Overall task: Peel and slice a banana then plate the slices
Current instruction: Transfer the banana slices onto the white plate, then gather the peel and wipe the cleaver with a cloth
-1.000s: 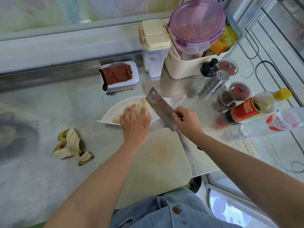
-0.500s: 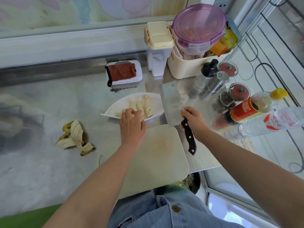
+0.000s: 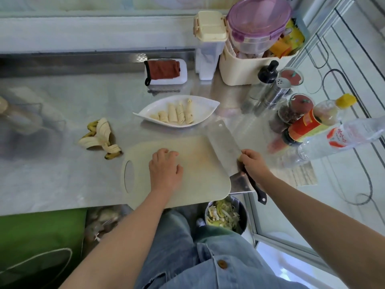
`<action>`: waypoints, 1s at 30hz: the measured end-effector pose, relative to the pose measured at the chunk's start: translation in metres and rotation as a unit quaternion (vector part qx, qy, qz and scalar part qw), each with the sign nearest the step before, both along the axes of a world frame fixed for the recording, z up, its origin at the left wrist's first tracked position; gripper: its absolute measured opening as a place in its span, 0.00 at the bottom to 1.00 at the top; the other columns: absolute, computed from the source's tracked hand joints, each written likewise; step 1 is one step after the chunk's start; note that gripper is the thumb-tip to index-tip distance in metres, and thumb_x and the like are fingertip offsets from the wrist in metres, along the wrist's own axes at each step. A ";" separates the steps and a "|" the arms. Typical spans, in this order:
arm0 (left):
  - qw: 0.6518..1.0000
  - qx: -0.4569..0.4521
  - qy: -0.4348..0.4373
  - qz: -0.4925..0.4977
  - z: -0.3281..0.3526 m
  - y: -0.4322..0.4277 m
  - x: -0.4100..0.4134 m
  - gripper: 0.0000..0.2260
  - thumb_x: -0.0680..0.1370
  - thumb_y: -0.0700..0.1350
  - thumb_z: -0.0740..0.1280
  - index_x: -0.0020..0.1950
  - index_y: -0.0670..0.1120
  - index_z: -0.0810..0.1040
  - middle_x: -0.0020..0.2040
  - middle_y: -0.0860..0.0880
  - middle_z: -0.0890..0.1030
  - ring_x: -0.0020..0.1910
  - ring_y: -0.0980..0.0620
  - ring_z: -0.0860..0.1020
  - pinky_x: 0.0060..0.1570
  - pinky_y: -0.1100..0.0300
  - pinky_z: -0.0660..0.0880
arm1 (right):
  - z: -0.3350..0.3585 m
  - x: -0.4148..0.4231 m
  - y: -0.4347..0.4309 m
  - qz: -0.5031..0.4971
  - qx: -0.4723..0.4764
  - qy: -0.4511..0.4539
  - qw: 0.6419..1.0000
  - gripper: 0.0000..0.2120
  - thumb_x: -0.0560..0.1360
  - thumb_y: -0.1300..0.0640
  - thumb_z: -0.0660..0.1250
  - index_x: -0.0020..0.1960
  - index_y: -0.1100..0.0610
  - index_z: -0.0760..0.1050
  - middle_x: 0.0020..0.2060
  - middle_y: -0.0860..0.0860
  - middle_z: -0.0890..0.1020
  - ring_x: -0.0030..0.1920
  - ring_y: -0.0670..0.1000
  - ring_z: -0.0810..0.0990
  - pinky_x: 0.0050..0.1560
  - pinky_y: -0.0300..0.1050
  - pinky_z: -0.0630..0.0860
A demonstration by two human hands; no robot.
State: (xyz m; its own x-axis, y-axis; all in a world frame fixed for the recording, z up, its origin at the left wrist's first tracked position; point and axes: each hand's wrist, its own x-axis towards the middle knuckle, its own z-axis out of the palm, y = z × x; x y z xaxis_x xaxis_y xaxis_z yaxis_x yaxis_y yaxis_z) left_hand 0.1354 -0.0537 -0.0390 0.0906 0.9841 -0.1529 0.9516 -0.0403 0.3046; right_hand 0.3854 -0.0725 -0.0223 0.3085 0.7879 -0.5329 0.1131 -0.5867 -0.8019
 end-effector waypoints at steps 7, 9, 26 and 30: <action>1.000 -0.011 0.015 0.003 -0.001 -0.025 0.008 0.19 0.77 0.47 0.62 0.68 0.49 0.68 0.70 0.43 0.63 0.68 0.42 0.61 0.64 0.50 0.62 | -0.001 0.019 -0.015 -0.065 0.007 -0.037 0.997 0.18 0.75 0.69 0.57 0.63 0.57 0.66 0.40 0.57 0.76 0.32 0.52 0.74 0.26 0.43 0.71; 1.000 -0.017 0.020 0.005 -0.001 -0.028 0.008 0.19 0.77 0.48 0.62 0.68 0.49 0.68 0.70 0.43 0.63 0.67 0.43 0.61 0.64 0.50 0.63 | -0.005 0.026 -0.015 -0.051 -0.011 -0.055 0.997 0.22 0.74 0.69 0.58 0.66 0.59 0.65 0.45 0.59 0.76 0.33 0.52 0.74 0.27 0.42 0.72; 0.995 -0.094 -0.008 -0.011 0.000 -0.039 -0.022 0.23 0.78 0.46 0.60 0.74 0.51 0.63 0.77 0.45 0.55 0.74 0.43 0.54 0.72 0.49 0.58 | -0.016 0.008 -0.019 0.183 -0.021 -0.443 0.877 0.23 0.72 0.66 0.62 0.67 0.61 0.68 0.62 0.61 0.68 0.62 0.62 0.66 0.60 0.54 0.68; 0.996 -0.066 -0.062 -0.007 0.007 -0.040 -0.037 0.19 0.79 0.43 0.60 0.70 0.47 0.69 0.72 0.44 0.65 0.70 0.44 0.62 0.70 0.51 0.62 | -0.003 -0.021 -0.010 0.208 0.093 -0.406 0.885 0.24 0.74 0.63 0.63 0.69 0.60 0.66 0.63 0.60 0.68 0.63 0.61 0.67 0.61 0.54 0.68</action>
State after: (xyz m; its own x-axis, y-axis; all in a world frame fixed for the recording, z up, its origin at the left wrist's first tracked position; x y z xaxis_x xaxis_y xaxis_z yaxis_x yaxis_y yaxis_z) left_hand 0.0986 -0.0942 -0.0321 0.1314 0.9546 -0.2674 0.9055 -0.0058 0.4242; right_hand 0.3639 -0.0825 -0.0256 0.1932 0.9741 -0.1173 0.8713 -0.2253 -0.4360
